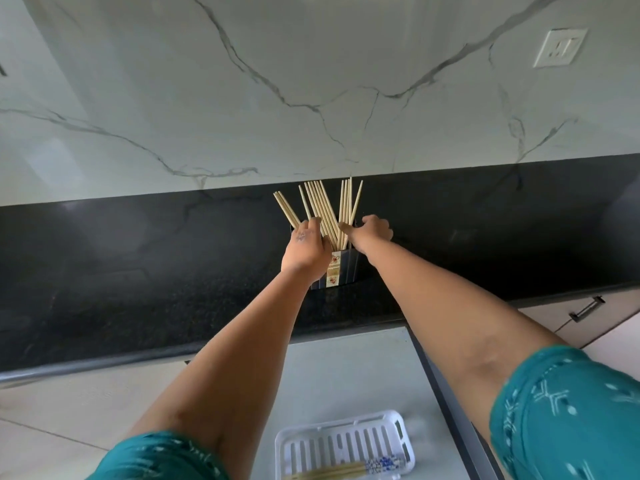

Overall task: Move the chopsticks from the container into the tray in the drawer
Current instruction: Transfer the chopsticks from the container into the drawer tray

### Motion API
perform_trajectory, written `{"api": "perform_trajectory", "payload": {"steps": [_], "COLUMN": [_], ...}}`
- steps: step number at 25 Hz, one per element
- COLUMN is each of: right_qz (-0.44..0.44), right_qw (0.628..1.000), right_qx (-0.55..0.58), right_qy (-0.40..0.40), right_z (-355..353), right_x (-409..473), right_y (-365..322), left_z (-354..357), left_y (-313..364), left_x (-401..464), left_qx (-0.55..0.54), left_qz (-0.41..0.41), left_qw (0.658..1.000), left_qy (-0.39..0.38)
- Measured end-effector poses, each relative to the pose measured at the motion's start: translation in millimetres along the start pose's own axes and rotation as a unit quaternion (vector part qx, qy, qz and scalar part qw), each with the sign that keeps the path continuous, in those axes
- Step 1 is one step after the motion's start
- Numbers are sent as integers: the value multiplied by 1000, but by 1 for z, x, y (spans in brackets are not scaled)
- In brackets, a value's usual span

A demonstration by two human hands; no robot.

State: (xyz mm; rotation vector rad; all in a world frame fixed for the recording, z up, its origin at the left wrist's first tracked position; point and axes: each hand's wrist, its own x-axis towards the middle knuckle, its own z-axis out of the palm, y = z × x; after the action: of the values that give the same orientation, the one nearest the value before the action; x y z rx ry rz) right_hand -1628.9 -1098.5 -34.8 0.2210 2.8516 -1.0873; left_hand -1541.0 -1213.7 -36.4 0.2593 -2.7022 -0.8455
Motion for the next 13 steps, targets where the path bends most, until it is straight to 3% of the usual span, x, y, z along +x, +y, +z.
{"api": "perform_trajectory", "payload": {"steps": [3, 6, 10, 13], "right_qz": [-5, 10, -29, -45], "right_qw": [999, 998, 998, 993], "right_qx": [-24, 21, 59, 51], "right_qy": [-21, -55, -22, -94], "right_z": [7, 12, 15, 12], "right_x": [26, 38, 45, 47], "right_y": [-14, -23, -18, -17], "left_z": [-1, 1, 6, 7], "left_y": [-2, -4, -8, -10], "left_x": [19, 26, 26, 26], "left_qx": [-2, -9, -13, -9], "left_qz": [-6, 3, 19, 22], "left_qw": [1000, 1000, 1000, 1000], "left_qy": [-4, -2, 1, 10]}}
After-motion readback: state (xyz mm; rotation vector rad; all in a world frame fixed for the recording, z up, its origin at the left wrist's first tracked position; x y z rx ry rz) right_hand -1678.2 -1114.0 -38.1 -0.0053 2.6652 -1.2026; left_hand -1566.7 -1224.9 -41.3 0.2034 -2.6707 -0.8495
